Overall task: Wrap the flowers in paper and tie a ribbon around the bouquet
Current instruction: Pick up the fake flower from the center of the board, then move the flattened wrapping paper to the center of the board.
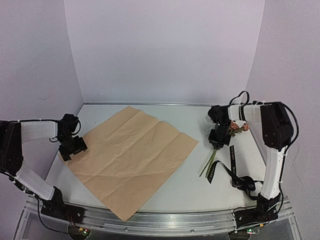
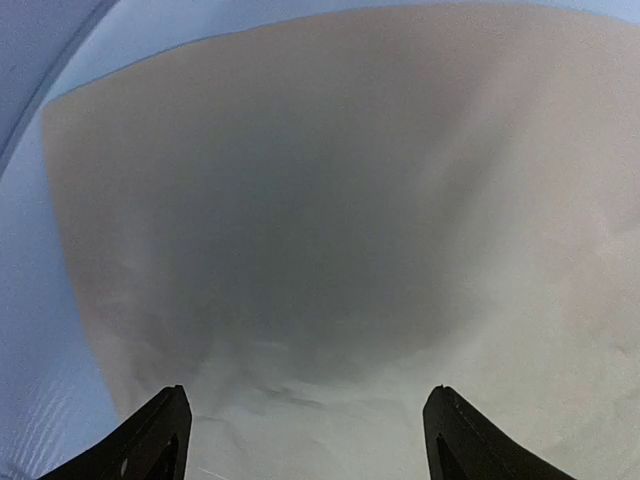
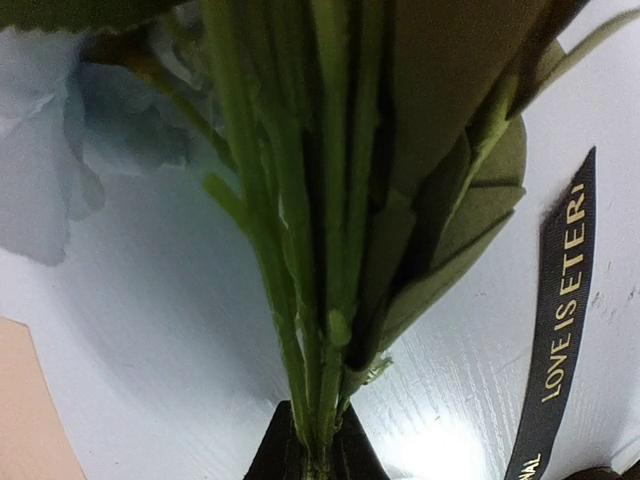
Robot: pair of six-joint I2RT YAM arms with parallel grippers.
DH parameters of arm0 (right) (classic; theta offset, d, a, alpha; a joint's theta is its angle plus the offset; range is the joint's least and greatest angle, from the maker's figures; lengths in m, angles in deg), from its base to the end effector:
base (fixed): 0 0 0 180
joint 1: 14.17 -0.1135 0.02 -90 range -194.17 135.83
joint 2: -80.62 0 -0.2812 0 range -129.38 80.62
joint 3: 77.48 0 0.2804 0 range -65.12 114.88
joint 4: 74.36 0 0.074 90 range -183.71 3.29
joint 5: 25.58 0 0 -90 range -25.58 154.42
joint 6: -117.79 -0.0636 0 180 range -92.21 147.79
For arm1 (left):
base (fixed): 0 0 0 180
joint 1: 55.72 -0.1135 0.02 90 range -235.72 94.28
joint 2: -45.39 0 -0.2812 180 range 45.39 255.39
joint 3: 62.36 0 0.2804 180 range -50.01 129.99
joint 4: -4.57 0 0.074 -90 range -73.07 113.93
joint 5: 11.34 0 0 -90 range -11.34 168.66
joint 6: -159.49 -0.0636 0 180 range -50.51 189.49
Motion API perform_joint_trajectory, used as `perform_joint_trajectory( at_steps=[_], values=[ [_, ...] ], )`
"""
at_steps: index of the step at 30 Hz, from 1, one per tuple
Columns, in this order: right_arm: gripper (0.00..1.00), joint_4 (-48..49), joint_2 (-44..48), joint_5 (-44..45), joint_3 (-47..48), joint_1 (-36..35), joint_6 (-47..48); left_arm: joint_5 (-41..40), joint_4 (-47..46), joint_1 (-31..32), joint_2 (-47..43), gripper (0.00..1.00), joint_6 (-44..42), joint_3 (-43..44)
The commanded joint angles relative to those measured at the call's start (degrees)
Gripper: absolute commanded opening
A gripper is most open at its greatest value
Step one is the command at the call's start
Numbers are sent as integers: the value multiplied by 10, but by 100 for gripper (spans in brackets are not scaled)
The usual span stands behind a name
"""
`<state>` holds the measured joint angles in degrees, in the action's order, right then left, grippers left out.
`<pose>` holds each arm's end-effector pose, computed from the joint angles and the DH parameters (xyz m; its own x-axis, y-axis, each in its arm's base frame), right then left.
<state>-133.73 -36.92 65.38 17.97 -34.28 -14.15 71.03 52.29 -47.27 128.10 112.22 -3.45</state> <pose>0.4044 0.1469 0.1213 -0.9190 0.3752 -0.1215 0.3667 0.9263 0.0869 0.2825 -0.0334 0.1493 -0.7597 -0.5671 -0.3183 -0.5602 0.8193 -0.1226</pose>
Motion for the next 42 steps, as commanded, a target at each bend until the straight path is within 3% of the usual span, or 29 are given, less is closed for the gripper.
perform_joint_trajectory(
  at_steps=[1,8,15,21,33,37,42],
  values=[
    [0,1,70,2,10,1,33,6,-23,-74,-37,84,26,-38],
    [0,1,123,-18,15,1,56,26,-47,-164,-56,91,28,-86],
    [0,4,175,-30,18,1,76,115,-154,-179,-46,89,28,-140],
    [0,17,209,-36,7,1,74,148,-196,-179,-53,69,25,-163],
    [0,37,235,-47,-23,-3,70,168,-195,-177,-55,11,-7,-159],
    [0,43,231,-50,-25,-14,74,186,-203,-165,-53,1,-18,-155],
    [0,56,213,-61,-8,-43,88,190,-211,-95,-29,0,-32,-128]
  ],
)
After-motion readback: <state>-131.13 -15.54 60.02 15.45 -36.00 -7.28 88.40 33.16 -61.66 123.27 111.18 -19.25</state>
